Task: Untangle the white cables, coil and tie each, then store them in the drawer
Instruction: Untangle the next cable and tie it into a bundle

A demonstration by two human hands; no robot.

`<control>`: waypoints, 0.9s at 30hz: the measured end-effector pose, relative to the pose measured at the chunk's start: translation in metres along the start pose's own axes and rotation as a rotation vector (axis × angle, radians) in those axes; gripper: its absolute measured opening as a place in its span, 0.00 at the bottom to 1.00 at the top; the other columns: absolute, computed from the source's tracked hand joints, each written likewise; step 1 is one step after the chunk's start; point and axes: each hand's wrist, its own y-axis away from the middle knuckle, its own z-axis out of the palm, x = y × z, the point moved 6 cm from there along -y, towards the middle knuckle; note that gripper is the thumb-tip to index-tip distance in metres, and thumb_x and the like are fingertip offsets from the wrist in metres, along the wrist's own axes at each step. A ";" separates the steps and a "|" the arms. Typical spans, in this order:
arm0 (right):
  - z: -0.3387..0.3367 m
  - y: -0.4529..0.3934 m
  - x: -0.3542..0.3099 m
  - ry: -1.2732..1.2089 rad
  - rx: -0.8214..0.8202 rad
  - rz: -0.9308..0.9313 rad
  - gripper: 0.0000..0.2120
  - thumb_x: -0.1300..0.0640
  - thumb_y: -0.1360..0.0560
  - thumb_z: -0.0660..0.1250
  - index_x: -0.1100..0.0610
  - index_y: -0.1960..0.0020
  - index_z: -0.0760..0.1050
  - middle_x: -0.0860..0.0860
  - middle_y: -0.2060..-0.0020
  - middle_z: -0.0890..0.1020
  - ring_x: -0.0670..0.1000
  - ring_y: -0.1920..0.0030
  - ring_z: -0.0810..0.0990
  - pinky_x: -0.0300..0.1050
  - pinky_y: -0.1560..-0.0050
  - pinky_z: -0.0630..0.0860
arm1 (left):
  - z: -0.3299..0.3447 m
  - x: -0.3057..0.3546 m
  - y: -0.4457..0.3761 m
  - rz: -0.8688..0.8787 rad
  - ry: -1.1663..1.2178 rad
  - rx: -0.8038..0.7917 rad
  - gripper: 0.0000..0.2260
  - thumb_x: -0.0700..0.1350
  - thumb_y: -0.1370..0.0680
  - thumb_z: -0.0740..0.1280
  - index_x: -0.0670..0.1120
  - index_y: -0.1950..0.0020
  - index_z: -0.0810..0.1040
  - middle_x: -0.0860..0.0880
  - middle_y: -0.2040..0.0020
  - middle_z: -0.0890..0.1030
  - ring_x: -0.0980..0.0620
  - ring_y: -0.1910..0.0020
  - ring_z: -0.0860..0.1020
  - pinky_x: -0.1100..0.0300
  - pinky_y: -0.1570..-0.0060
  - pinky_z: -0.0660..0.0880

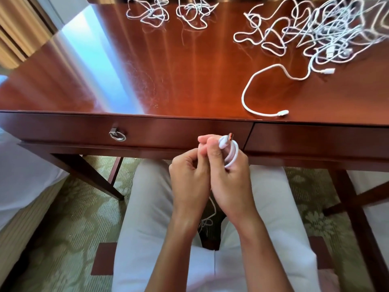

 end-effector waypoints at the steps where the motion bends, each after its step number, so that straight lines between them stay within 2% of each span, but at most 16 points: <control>1: -0.003 -0.001 -0.001 0.027 0.002 -0.011 0.15 0.49 0.18 0.59 0.57 0.53 0.80 0.44 0.56 0.84 0.43 0.55 0.83 0.39 0.52 0.77 | -0.003 0.002 0.000 0.035 -0.073 0.026 0.22 0.47 0.16 0.62 0.48 0.70 0.73 0.56 0.76 0.72 0.58 0.74 0.66 0.56 0.72 0.64; 3: -0.008 -0.004 -0.008 0.137 -0.018 -0.084 0.19 0.50 0.16 0.59 0.59 0.59 0.78 0.46 0.66 0.80 0.46 0.65 0.79 0.41 0.62 0.74 | -0.014 0.013 0.000 0.143 -0.190 0.119 0.17 0.47 0.15 0.59 0.47 0.63 0.76 0.54 0.70 0.76 0.56 0.72 0.73 0.52 0.68 0.70; 4: -0.009 -0.005 -0.012 0.191 -0.035 -0.110 0.21 0.49 0.16 0.60 0.60 0.62 0.75 0.48 0.70 0.78 0.48 0.69 0.76 0.45 0.66 0.71 | -0.018 0.022 0.001 0.205 -0.178 0.125 0.14 0.48 0.15 0.58 0.47 0.57 0.76 0.53 0.66 0.78 0.54 0.69 0.75 0.50 0.66 0.72; 6: -0.008 -0.007 -0.018 0.256 -0.098 -0.115 0.23 0.48 0.17 0.63 0.60 0.67 0.70 0.52 0.74 0.73 0.50 0.73 0.68 0.51 0.70 0.67 | -0.019 0.045 0.000 0.363 -0.100 -0.028 0.08 0.49 0.16 0.59 0.49 0.43 0.76 0.50 0.53 0.77 0.50 0.59 0.78 0.51 0.58 0.76; 7: -0.006 -0.008 -0.021 0.286 -0.142 -0.120 0.22 0.49 0.19 0.65 0.58 0.68 0.68 0.51 0.75 0.71 0.49 0.73 0.65 0.50 0.72 0.66 | -0.018 0.056 0.000 0.450 -0.113 -0.145 0.10 0.48 0.16 0.60 0.49 0.36 0.75 0.48 0.47 0.75 0.49 0.52 0.77 0.53 0.51 0.76; 9: -0.006 -0.012 -0.024 0.358 -0.222 -0.116 0.20 0.52 0.21 0.68 0.54 0.70 0.67 0.46 0.76 0.72 0.46 0.72 0.65 0.43 0.72 0.66 | -0.015 0.067 -0.001 0.584 -0.222 -0.366 0.15 0.47 0.18 0.64 0.44 0.32 0.75 0.46 0.42 0.75 0.51 0.44 0.76 0.57 0.42 0.73; 11: -0.009 -0.019 -0.022 0.425 -0.292 -0.052 0.17 0.54 0.24 0.69 0.52 0.70 0.69 0.45 0.75 0.74 0.46 0.68 0.69 0.43 0.69 0.69 | -0.016 0.071 -0.004 0.618 -0.312 -0.468 0.15 0.47 0.19 0.67 0.42 0.34 0.78 0.46 0.43 0.77 0.50 0.43 0.77 0.57 0.42 0.73; 13: -0.008 -0.023 -0.025 0.528 -0.349 -0.042 0.15 0.55 0.27 0.68 0.53 0.70 0.70 0.47 0.75 0.74 0.48 0.68 0.70 0.44 0.70 0.70 | -0.019 0.070 -0.009 0.643 -0.374 -0.462 0.13 0.46 0.18 0.66 0.40 0.38 0.79 0.47 0.46 0.78 0.50 0.46 0.78 0.56 0.45 0.74; 16: -0.002 -0.023 -0.036 0.554 -0.419 -0.099 0.18 0.53 0.28 0.67 0.51 0.74 0.65 0.46 0.79 0.70 0.51 0.71 0.65 0.36 0.74 0.63 | -0.024 0.071 -0.011 0.764 -0.480 -0.388 0.12 0.46 0.17 0.63 0.37 0.50 0.78 0.45 0.56 0.76 0.47 0.59 0.75 0.52 0.57 0.74; 19: 0.003 -0.020 -0.035 0.546 -0.612 -0.022 0.18 0.53 0.29 0.71 0.44 0.75 0.70 0.41 0.77 0.74 0.46 0.71 0.68 0.33 0.72 0.66 | -0.024 0.070 -0.017 0.780 -0.466 -0.350 0.15 0.48 0.18 0.64 0.38 0.59 0.76 0.49 0.65 0.74 0.48 0.68 0.71 0.53 0.67 0.71; 21: 0.008 -0.015 -0.034 0.478 -0.737 0.011 0.16 0.56 0.29 0.75 0.40 0.70 0.74 0.40 0.71 0.80 0.40 0.67 0.77 0.33 0.66 0.73 | -0.021 0.070 -0.020 0.753 -0.378 -0.363 0.16 0.48 0.19 0.64 0.39 0.61 0.76 0.51 0.66 0.74 0.50 0.68 0.71 0.56 0.67 0.69; 23: 0.011 -0.011 -0.036 0.410 -0.797 0.016 0.13 0.59 0.30 0.76 0.42 0.59 0.77 0.41 0.63 0.83 0.37 0.58 0.82 0.38 0.58 0.79 | -0.015 0.073 -0.019 0.773 -0.324 -0.391 0.14 0.45 0.19 0.63 0.37 0.61 0.75 0.48 0.62 0.73 0.48 0.66 0.71 0.57 0.65 0.69; 25: 0.010 -0.006 -0.035 0.401 -0.832 0.040 0.15 0.60 0.30 0.77 0.44 0.55 0.75 0.38 0.60 0.81 0.31 0.55 0.80 0.32 0.56 0.77 | -0.008 0.077 -0.015 0.819 -0.307 -0.387 0.13 0.42 0.20 0.63 0.37 0.62 0.74 0.46 0.62 0.71 0.46 0.67 0.70 0.57 0.65 0.68; 27: 0.007 -0.002 -0.033 0.382 -0.856 0.101 0.17 0.59 0.32 0.81 0.44 0.56 0.75 0.37 0.62 0.81 0.30 0.57 0.79 0.30 0.57 0.76 | -0.003 0.081 -0.009 0.864 -0.326 -0.338 0.15 0.41 0.20 0.64 0.39 0.67 0.70 0.48 0.67 0.68 0.48 0.71 0.66 0.59 0.69 0.64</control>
